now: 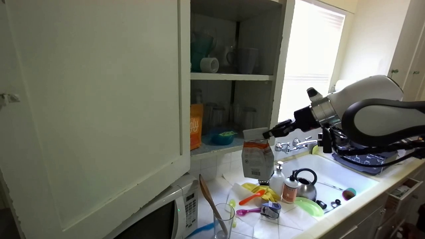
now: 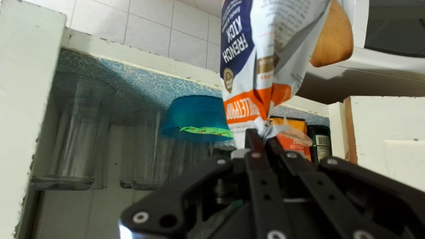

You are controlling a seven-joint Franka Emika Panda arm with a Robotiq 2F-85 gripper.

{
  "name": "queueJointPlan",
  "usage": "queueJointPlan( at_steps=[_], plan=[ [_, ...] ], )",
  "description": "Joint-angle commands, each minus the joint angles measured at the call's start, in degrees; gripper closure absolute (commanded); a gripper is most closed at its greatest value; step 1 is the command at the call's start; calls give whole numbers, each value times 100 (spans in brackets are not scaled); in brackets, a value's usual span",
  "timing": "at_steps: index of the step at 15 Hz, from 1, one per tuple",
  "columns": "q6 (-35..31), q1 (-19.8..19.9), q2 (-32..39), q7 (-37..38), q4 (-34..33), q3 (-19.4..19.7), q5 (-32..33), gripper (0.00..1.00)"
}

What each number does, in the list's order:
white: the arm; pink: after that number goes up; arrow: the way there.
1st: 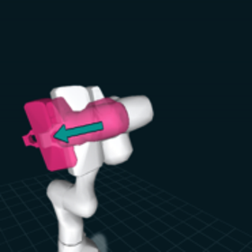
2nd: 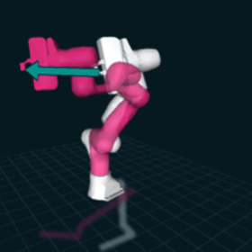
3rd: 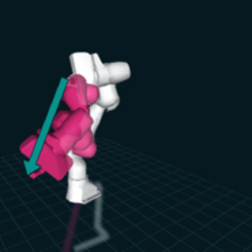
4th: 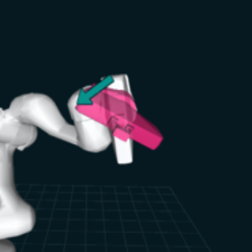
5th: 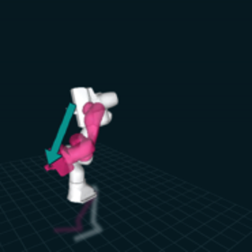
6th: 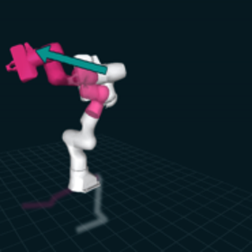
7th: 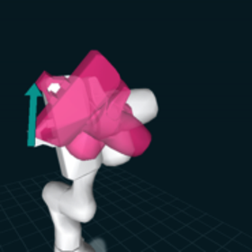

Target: Remove the white and blue packet from the open cabinet and put it on the counter.

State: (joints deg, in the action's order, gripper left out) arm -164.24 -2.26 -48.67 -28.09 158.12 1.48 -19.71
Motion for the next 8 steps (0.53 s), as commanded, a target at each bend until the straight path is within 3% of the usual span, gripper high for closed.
queueJointPlan(
  at_steps=[1, 2, 5, 8],
  plan=[
    [0, 0, 0, 0, 0, -2, 0, 98],
    [82, -281, 146, 463, -112, 344, 598, 98],
    [116, -483, 623, 437, -247, 666, 983, 98],
    [238, -983, 1092, 36, -270, 1265, 1178, 98]
  ],
)
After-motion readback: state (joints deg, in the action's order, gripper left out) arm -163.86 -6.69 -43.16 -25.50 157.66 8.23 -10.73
